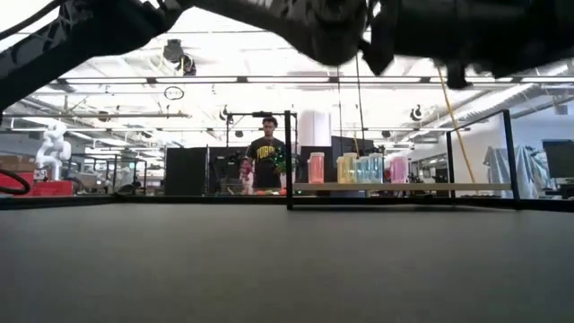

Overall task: Pick and place medicine bottles onto shelf by color
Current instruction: Put the purple pill bottle aligned with the other purple pill bottles on the shelf

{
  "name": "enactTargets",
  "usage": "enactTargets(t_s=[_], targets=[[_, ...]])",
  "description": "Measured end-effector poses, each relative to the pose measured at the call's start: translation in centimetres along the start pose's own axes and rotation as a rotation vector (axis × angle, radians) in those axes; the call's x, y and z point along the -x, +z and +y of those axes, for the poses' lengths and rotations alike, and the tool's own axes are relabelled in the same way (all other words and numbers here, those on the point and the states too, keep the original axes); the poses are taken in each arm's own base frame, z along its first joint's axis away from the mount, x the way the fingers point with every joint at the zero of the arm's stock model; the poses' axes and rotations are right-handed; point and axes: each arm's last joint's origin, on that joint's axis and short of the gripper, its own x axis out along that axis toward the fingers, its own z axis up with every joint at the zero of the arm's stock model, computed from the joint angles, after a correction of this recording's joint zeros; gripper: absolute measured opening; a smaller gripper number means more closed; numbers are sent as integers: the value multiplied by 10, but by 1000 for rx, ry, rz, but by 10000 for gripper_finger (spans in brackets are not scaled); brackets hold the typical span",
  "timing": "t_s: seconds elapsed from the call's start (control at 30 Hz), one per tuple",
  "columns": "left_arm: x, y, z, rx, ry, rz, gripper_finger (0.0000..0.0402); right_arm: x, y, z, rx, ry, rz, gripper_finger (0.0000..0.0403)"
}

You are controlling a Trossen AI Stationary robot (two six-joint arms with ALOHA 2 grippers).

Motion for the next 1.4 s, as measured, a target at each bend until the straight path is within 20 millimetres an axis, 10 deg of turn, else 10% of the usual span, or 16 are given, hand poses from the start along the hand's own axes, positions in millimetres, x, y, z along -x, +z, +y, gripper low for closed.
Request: enactTargets(t_s=[0.4, 1.4], targets=[[15, 68, 30, -41, 39, -11, 95, 6, -2, -7, 192, -140, 22, 218], [17, 71, 22, 5, -1, -29, 95, 5, -5, -7, 185, -120, 86, 132]])
